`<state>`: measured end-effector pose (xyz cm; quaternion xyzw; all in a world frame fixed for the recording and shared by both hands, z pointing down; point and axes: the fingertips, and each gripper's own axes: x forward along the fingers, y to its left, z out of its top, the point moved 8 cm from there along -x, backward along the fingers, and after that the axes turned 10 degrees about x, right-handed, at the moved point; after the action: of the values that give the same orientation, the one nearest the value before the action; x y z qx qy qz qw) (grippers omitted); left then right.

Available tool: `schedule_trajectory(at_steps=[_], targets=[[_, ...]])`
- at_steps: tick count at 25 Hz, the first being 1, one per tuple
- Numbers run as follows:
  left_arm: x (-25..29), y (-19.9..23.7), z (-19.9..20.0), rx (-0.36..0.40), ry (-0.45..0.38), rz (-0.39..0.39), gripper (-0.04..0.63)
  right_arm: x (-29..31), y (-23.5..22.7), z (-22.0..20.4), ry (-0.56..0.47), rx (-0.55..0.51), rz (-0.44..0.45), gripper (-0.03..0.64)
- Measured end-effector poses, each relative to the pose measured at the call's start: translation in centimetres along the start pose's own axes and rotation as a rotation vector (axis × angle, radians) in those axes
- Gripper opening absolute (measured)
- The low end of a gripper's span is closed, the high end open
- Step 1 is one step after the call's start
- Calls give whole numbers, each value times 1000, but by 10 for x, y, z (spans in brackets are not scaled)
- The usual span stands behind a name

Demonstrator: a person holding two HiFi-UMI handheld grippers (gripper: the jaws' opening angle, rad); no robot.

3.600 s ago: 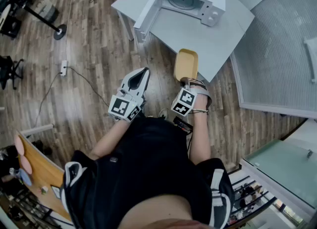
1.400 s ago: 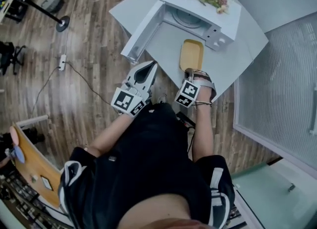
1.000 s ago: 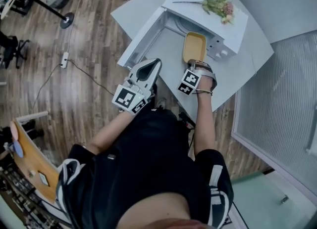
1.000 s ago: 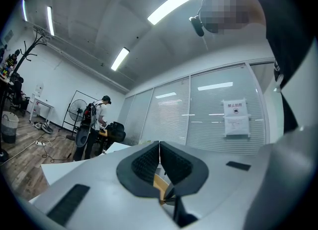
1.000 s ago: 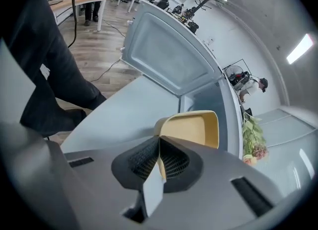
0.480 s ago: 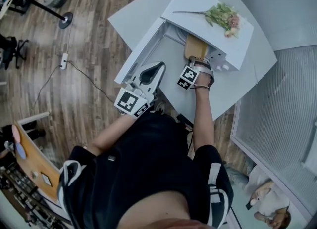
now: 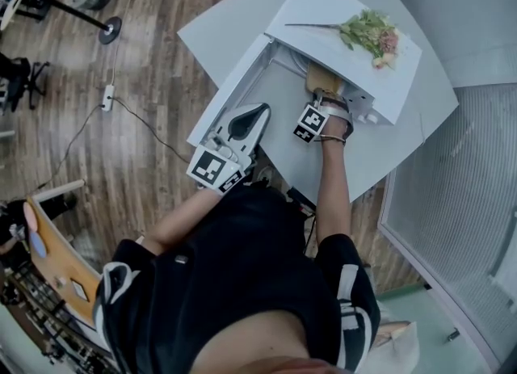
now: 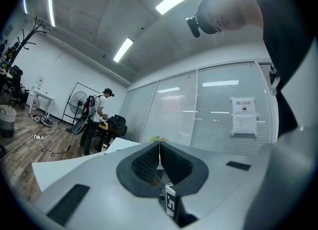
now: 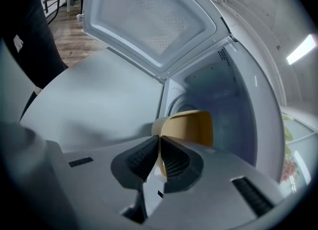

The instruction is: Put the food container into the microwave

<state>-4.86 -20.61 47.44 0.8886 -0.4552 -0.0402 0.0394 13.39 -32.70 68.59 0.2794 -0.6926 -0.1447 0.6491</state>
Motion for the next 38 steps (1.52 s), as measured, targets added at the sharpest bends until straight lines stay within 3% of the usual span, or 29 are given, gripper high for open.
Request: schedule_trajectory(at_steps=[13,30,34,38], targets=[[7,9,-4,-10,21,-4,23,28,-22,4,-4,77,-133,118],[1,15,-1,-1,25,-6,23,32,-31,8,-38,178,-250,152],[-10,2,7,8,9,-8,23,-13,-12,6,-113,320,-221,153],[-25,-21,19,18,-25,-18,23,-86,9,-8,-275,649,-146,88]])
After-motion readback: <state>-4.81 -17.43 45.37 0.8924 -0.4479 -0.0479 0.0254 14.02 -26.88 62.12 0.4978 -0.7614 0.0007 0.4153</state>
